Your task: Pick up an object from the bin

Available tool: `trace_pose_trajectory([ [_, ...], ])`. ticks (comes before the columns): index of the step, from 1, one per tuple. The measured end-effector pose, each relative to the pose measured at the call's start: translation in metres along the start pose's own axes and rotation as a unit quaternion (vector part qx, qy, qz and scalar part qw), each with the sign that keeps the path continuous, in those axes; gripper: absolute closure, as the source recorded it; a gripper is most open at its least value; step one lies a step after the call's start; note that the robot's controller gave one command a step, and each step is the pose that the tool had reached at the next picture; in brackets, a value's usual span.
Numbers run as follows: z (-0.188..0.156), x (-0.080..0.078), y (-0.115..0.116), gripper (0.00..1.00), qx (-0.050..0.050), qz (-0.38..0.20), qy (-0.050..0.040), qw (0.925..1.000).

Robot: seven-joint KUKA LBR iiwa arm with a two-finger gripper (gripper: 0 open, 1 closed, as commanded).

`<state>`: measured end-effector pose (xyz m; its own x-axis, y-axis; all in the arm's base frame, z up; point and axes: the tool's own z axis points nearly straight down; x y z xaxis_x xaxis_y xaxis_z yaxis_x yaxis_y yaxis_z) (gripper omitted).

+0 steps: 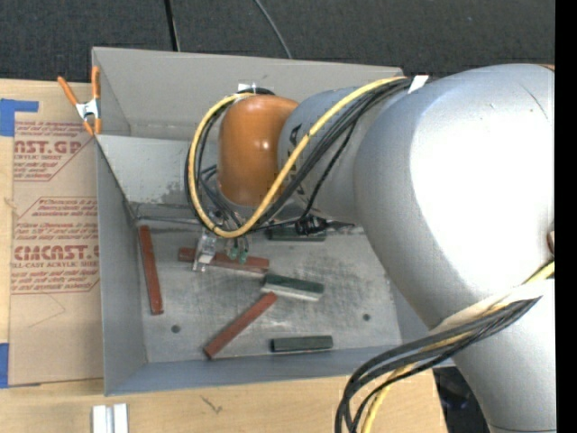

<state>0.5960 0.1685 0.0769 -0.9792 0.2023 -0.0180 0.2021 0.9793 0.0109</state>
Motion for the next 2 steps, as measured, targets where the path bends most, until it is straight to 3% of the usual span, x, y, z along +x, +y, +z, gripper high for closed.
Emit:
trace_pose_trajectory([
  [1, 0.000, 0.000, 0.000, 1.00, 0.000, 0.000, 0.0000, 1.0000],
  [2, -0.154, 0.006, -0.003, 1.00, 0.004, -0.003, 0.0068, 1.0000],
])
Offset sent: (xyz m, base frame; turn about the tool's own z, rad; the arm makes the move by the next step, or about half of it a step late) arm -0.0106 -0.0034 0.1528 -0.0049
